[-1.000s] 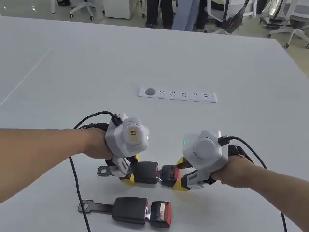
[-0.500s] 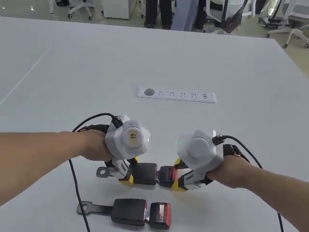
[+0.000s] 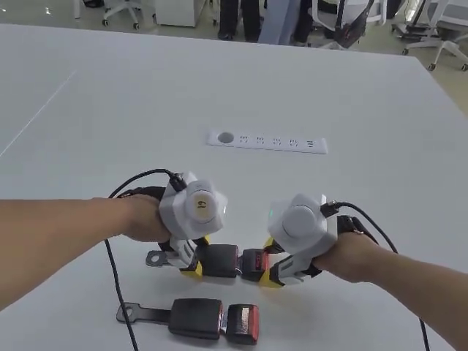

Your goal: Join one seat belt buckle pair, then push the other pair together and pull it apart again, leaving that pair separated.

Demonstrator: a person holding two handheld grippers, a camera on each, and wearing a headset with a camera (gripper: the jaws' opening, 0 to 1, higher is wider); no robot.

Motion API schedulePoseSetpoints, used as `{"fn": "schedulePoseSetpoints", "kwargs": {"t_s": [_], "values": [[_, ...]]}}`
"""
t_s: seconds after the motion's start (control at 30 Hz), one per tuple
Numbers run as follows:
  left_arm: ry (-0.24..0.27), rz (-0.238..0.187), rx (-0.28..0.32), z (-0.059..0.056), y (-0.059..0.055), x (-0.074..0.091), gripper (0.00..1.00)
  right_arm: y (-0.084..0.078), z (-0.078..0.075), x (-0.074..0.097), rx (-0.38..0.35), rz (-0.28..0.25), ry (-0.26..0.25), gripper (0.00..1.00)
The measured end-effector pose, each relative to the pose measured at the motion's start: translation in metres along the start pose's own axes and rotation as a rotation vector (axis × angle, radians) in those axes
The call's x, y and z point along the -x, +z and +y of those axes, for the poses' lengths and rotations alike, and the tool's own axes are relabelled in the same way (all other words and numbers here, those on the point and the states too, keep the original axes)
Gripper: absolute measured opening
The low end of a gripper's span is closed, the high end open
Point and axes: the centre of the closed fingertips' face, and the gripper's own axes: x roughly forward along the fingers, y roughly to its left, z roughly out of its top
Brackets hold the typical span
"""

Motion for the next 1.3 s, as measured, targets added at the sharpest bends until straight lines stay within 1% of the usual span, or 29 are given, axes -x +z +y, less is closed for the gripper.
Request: {"fn": "schedulePoseSetpoints", "kwargs": {"t_s": [0.13,0.27,0.43,0.53,0.63,0.7,0.77,0.83,0.87,0.93,1.0,1.07,1.27,1.3], "values": [[-0.001,-0.001,0.002,-0.001,0.001,0.001,0.3,0.0,0.001,0.002,0.013,-0.003,0.001,0.27],[-0.005,-0.008,0.011,0.001,-0.002,0.0,0.3,0.001,0.002,0.002,0.014,-0.004,0.006,0.27],[-0.009,0.01,0.003,0.0,-0.001,-0.001,0.3,0.001,0.003,0.004,0.021,-0.003,0.006,0.27],[-0.009,0.014,0.009,0.0,-0.001,-0.001,0.31,0.0,0.004,0.005,0.03,0.003,0.006,0.28],[-0.003,0.007,0.031,0.0,-0.001,-0.001,0.31,-0.006,0.003,0.006,0.034,0.01,0.007,0.28],[-0.001,0.006,0.035,-0.001,-0.001,-0.001,0.31,-0.009,0.002,0.007,0.036,0.014,0.007,0.28],[-0.001,0.012,0.037,-0.002,-0.001,0.0,0.31,-0.011,0.003,0.009,0.041,0.017,0.009,0.28],[-0.002,0.022,0.032,-0.002,0.001,0.0,0.31,-0.015,-0.001,0.012,0.047,0.016,0.011,0.28],[-0.002,0.028,0.031,-0.002,0.001,0.0,0.31,-0.014,-0.001,0.012,0.044,0.008,0.012,0.28],[-0.003,0.04,0.024,-0.001,0.0,0.0,0.31,-0.014,-0.001,0.01,0.046,0.01,0.011,0.28],[-0.004,0.042,0.025,0.002,-0.002,0.0,0.31,-0.014,-0.001,0.01,0.047,0.01,0.012,0.28],[-0.003,0.044,0.025,-0.001,-0.001,0.0,0.31,-0.014,-0.001,0.011,0.047,0.007,0.012,0.29],[-0.001,0.045,0.028,0.001,-0.001,-0.001,0.31,-0.014,-0.002,0.01,0.046,0.001,0.013,0.29],[-0.001,0.045,0.028,-0.002,0.0,-0.001,0.31,-0.014,-0.002,0.01,0.045,0.001,0.013,0.29]]}}
